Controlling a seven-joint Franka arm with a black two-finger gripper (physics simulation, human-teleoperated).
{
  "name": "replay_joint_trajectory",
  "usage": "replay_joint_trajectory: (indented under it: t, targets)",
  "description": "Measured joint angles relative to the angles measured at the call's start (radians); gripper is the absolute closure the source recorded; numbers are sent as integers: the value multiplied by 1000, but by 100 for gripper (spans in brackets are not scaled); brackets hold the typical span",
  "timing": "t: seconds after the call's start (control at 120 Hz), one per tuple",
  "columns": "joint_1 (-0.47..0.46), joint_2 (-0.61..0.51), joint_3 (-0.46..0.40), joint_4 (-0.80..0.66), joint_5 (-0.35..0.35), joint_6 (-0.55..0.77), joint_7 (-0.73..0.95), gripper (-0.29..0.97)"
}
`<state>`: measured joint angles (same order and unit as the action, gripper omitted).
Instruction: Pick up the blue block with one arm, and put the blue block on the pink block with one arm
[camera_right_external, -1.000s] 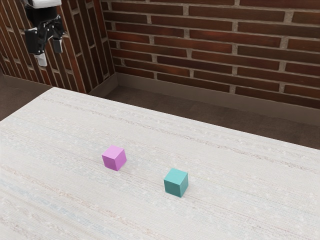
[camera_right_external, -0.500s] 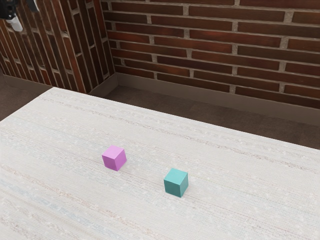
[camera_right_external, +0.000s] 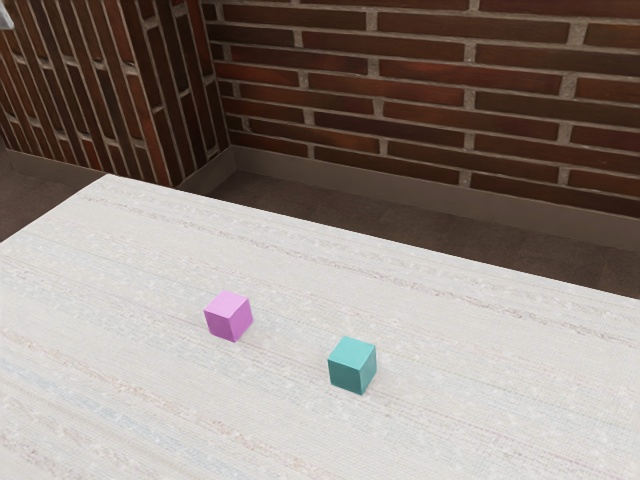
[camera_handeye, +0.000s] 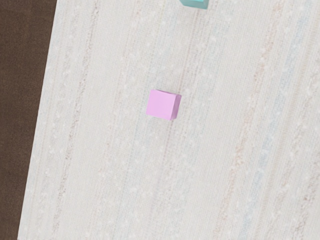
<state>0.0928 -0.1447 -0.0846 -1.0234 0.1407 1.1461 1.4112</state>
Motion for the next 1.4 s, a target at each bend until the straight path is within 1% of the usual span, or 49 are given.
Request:
replay_joint_trajectory:
  t: [0.15,0.2,0.242,0.267,0.358,0.433,0.475,0.608,0.692,0.733,0.783,0.842,0.95,1.083,1.158,1.3,1.35,1.4]
  targets:
    - [-1,7,3,-6,2,8,3,0]
    - [-3,10,20,-15,2,11,4,0]
    - [2,6,24,-48,2,17,4,0]
    - [13,-1,2,-70,6,24,5,0]
    - [-4,-30,-20,-162,-4,46,7,0]
    - [-3,-96,-21,-335,-14,87,8,0]
    - [-3,-148,-20,-453,-17,126,8,0]
    - [-2,-291,-18,-746,-23,266,5,0]
    - [-2,-383,-12,-903,-27,346,3,0]
    - [-2,-424,-2,-992,-44,374,2,0]
    - [-3,-464,13,-1084,-60,395,-2,0]
    - [-3,-498,19,-1147,-75,400,-10,0]
    - [-18,-533,22,-1210,-94,404,-24,0]
    - [-65,-550,28,-1284,-163,400,-36,0]
    - [-74,-561,28,-1295,-181,398,-8,0]
    - [-77,-555,20,-1296,-167,398,166,0]
    - [-77,-525,-11,-1283,-165,405,252,0]
    - [-76,-473,-60,-1269,-169,426,344,0]
